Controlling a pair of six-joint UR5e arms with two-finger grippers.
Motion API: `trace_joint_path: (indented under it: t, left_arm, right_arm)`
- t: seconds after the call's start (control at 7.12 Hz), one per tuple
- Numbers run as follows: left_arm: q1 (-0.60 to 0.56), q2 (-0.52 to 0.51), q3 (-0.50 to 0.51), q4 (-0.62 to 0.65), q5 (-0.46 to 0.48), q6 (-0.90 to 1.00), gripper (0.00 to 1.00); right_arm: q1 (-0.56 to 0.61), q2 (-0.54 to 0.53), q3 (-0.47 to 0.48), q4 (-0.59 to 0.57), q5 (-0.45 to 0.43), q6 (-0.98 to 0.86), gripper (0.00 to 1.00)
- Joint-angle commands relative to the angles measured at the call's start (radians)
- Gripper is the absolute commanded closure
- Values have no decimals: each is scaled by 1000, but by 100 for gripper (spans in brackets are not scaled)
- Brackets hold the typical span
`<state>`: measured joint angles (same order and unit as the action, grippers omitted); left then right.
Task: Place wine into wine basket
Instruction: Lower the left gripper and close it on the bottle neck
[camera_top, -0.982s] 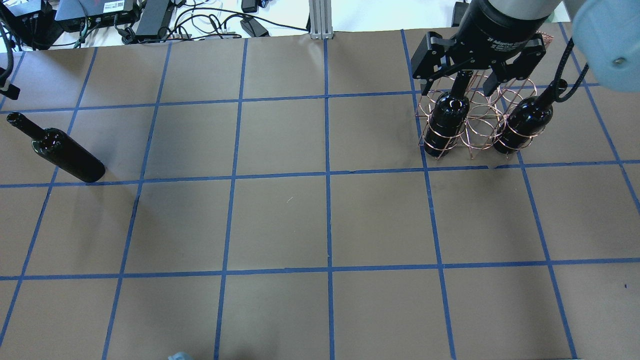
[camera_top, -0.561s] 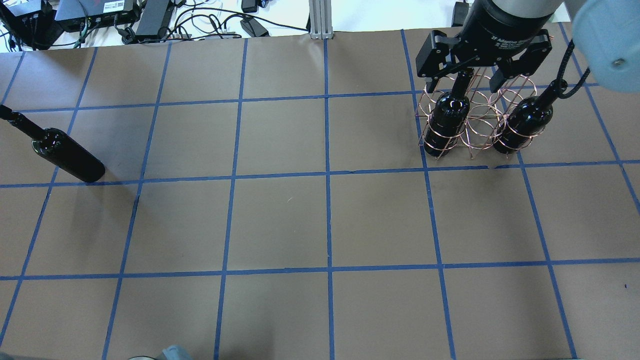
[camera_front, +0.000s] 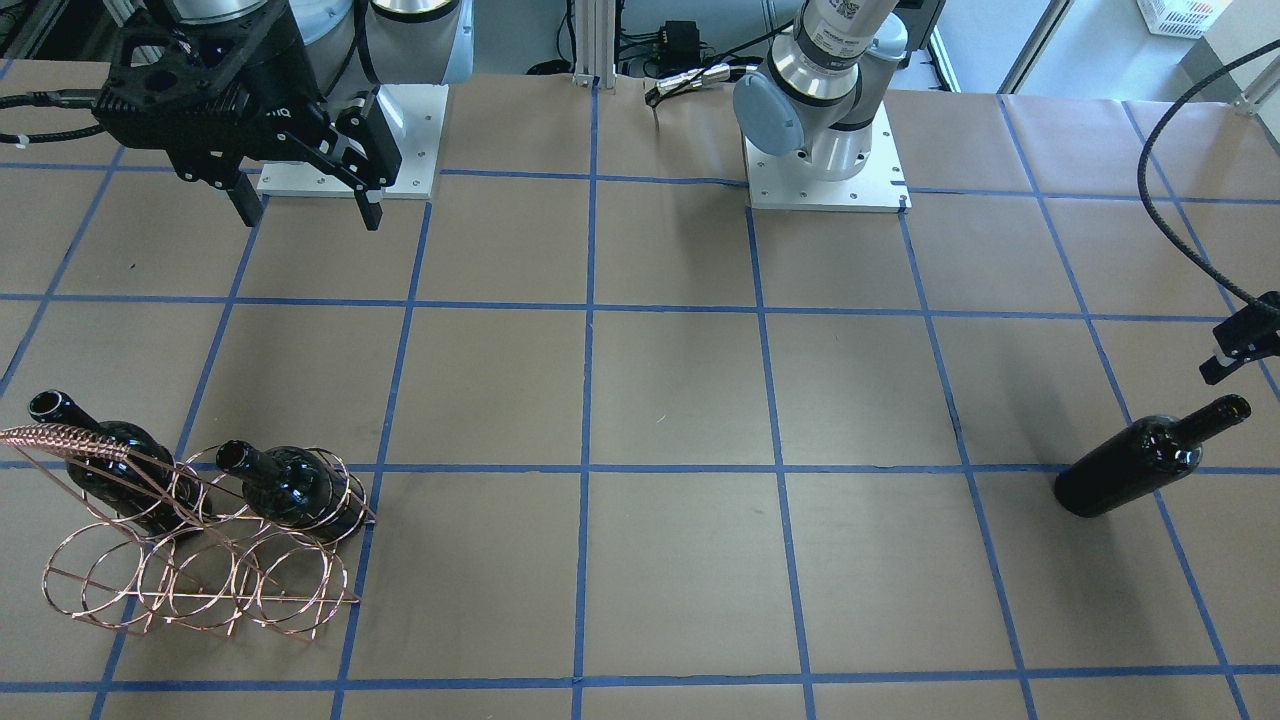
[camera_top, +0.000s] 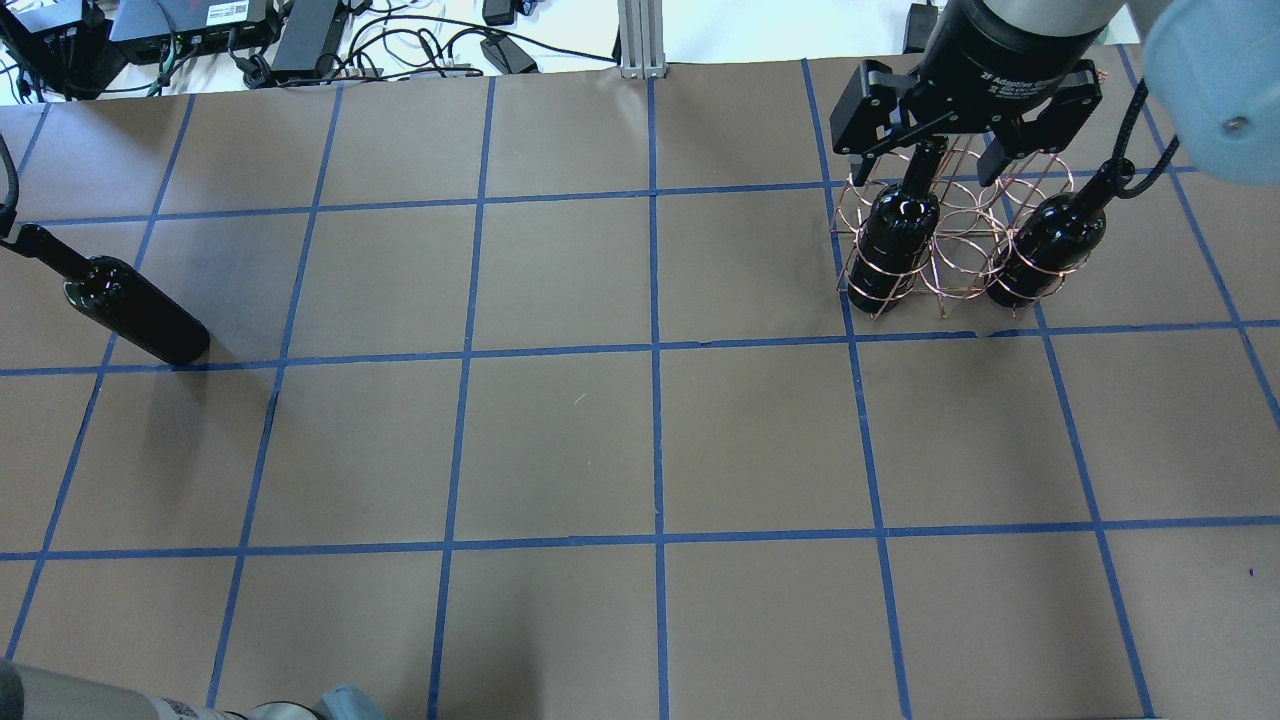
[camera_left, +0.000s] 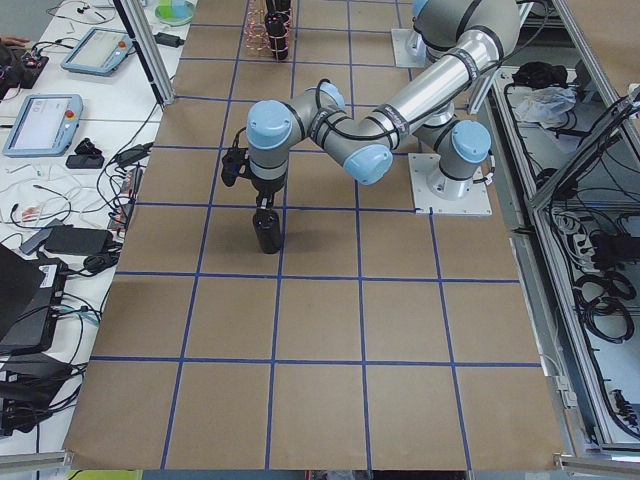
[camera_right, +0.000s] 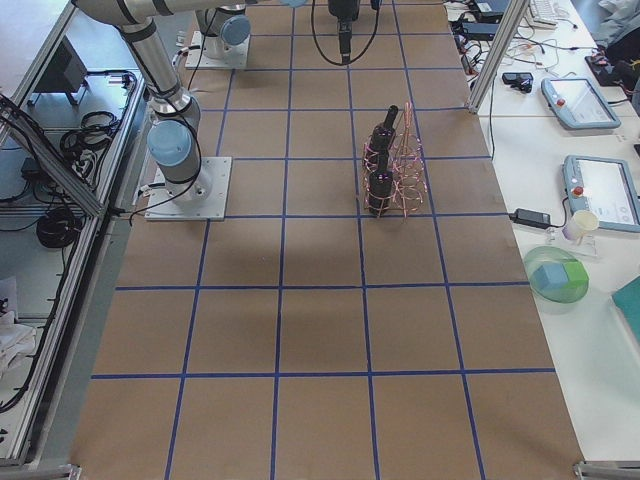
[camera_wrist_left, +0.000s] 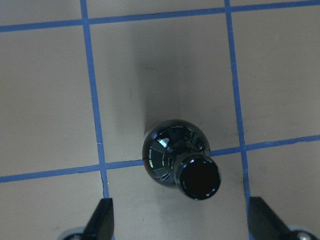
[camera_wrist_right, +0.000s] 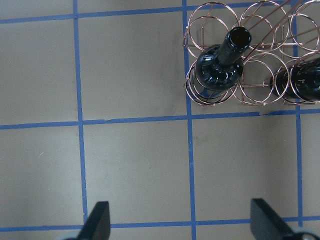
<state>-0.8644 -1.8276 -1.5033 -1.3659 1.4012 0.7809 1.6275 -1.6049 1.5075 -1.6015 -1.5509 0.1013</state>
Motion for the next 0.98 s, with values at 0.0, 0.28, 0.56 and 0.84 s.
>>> trace_joint_path:
  t: [0.0, 0.28, 0.56, 0.84]
  left_arm:
    - [-7, -7, -15, 5, -18, -92, 7]
    - [-7, -27, -17, 75, -19, -85, 13]
    - [-10, -33, -15, 91, -31, -100, 22]
    - [-10, -33, -17, 90, -50, -104, 25]
  right_arm:
    - [0, 0, 0, 0, 0, 1, 0]
    - [0, 0, 0, 0, 0, 1, 0]
    - [2, 0, 0, 0, 0, 1, 0]
    - [0, -1, 0, 0, 0, 1, 0]
